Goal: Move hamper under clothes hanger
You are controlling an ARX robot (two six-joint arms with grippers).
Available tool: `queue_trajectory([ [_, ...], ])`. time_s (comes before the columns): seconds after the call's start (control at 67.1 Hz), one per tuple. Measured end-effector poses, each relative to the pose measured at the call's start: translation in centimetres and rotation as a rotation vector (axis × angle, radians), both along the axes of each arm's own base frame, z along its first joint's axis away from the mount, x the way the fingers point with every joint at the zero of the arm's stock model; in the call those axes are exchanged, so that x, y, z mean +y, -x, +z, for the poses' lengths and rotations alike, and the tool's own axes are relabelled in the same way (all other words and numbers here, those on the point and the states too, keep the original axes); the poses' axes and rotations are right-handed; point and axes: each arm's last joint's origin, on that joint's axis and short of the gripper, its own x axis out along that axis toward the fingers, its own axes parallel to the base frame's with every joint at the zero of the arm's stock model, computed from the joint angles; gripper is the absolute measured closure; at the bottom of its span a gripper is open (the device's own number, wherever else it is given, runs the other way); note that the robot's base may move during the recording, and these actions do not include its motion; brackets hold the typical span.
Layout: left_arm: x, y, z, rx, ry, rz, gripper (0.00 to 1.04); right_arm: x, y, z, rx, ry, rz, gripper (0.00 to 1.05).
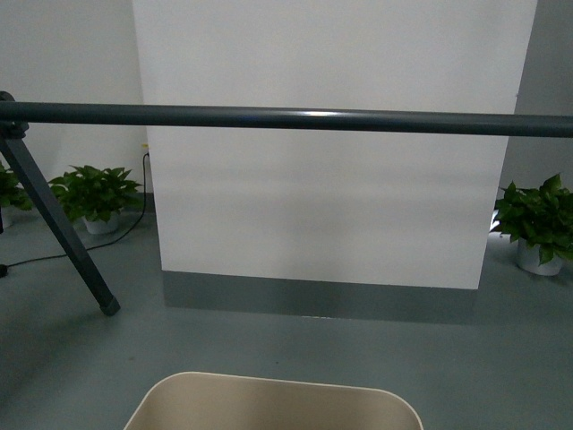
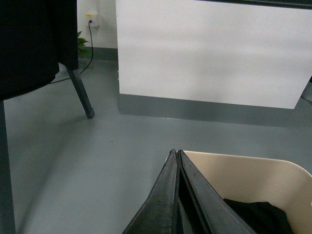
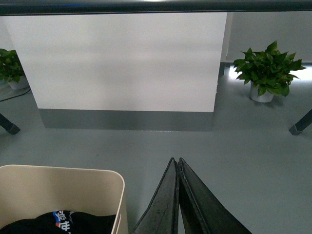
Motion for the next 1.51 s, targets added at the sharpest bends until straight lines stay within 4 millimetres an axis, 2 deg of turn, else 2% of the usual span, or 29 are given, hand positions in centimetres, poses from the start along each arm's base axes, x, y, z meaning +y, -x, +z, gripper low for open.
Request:
queue_trajectory([
  [0.835,0.0,1.9,0.1,-0.006,0.0,-0.001,1.01,0.0,1.8,0.1,-0.008,0.0,0.0,1.03],
  [0.984,0.0,3.0,-0.2,0.001,0.0,-0.001,1.01,0.0,2.9,-0.2,0.0,0.0,0.002,1.03],
  [1.357,0.0,3.1,-0.2,0.0,0.0,-0.001,1.01,0.0,2.9,-0.2,-0.002,0.0,0.003,1.03],
  [1.402,0.0,3.1,-0.2,0.0,0.0,-0.001,0.98,0.0,2.9,-0.2,-0.002,0.0,0.003,1.03],
  [1.506,0.0,3.1,-0.2,0.0,0.0,-0.001,0.82,0.0,2.9,-0.2,-0.002,0.001,0.003,0.89],
])
